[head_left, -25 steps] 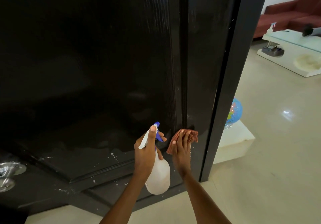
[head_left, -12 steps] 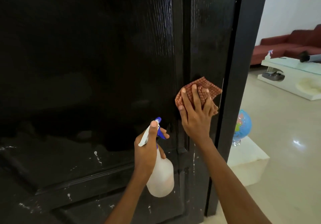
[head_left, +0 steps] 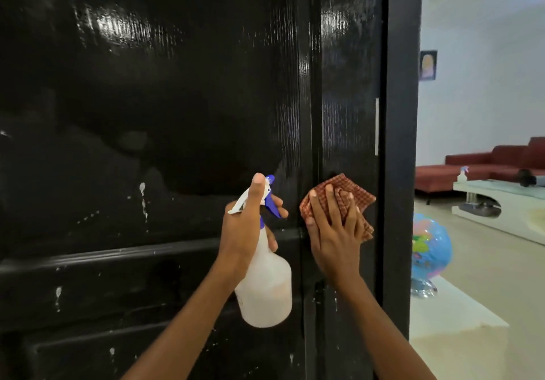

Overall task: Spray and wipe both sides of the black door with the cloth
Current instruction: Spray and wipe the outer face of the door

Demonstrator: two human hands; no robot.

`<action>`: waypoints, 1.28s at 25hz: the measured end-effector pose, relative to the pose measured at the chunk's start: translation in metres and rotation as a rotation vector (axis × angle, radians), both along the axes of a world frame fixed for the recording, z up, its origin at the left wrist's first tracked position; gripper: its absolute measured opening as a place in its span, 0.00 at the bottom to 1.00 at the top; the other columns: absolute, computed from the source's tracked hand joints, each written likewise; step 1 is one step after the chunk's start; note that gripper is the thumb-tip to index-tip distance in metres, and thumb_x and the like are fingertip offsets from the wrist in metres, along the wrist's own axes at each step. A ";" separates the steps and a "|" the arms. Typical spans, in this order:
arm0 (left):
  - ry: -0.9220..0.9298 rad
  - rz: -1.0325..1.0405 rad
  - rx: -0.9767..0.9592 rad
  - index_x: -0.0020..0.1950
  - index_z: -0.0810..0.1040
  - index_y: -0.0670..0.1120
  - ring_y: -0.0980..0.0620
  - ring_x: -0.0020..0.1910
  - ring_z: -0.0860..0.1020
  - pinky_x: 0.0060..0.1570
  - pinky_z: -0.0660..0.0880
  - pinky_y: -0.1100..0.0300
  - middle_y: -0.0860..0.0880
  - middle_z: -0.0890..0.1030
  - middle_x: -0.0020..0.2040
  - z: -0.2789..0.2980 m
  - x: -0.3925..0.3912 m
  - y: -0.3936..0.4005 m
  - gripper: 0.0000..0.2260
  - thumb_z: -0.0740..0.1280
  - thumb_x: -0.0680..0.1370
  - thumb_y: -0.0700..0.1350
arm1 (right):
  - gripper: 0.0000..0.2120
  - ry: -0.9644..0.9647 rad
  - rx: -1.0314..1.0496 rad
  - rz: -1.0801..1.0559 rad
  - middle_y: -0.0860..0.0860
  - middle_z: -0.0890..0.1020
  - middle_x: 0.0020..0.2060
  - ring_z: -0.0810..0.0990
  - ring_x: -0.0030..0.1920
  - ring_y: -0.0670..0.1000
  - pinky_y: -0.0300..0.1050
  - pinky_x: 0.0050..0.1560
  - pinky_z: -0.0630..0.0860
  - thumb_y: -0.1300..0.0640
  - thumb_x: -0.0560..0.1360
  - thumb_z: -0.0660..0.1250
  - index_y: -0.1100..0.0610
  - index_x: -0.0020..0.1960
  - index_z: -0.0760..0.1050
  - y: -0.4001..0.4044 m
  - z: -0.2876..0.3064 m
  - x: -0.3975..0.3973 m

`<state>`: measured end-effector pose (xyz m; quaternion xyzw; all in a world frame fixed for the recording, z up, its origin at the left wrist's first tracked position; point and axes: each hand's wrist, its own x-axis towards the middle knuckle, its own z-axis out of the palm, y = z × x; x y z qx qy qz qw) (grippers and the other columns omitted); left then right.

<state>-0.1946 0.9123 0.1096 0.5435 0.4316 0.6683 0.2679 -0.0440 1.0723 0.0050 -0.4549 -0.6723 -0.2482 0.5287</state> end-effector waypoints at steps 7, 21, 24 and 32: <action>0.010 -0.004 0.025 0.48 0.81 0.41 0.48 0.25 0.76 0.25 0.74 0.59 0.44 0.85 0.42 -0.002 -0.005 -0.010 0.29 0.55 0.78 0.66 | 0.28 0.011 0.006 0.007 0.46 0.45 0.83 0.41 0.82 0.63 0.70 0.78 0.44 0.39 0.85 0.46 0.41 0.83 0.46 0.008 0.110 -0.001; 0.040 -0.026 -0.010 0.48 0.81 0.40 0.47 0.24 0.76 0.25 0.74 0.59 0.44 0.85 0.41 -0.045 0.015 -0.001 0.30 0.57 0.75 0.66 | 0.31 0.267 -0.100 0.038 0.50 0.44 0.83 0.41 0.82 0.59 0.71 0.78 0.45 0.40 0.84 0.46 0.48 0.84 0.45 0.011 -0.025 0.015; 0.037 0.003 -0.065 0.47 0.81 0.41 0.46 0.25 0.76 0.26 0.75 0.58 0.45 0.85 0.40 -0.063 0.024 -0.002 0.30 0.57 0.74 0.67 | 0.31 0.391 -0.231 0.041 0.49 0.39 0.83 0.37 0.82 0.57 0.71 0.78 0.46 0.41 0.84 0.43 0.46 0.83 0.37 0.004 -0.083 0.016; 0.040 0.049 -0.029 0.46 0.81 0.42 0.44 0.24 0.76 0.26 0.74 0.57 0.45 0.85 0.40 -0.066 0.016 -0.006 0.30 0.57 0.73 0.67 | 0.31 0.212 -0.151 0.069 0.48 0.39 0.83 0.36 0.81 0.61 0.70 0.77 0.39 0.38 0.84 0.40 0.46 0.84 0.40 0.011 -0.003 0.004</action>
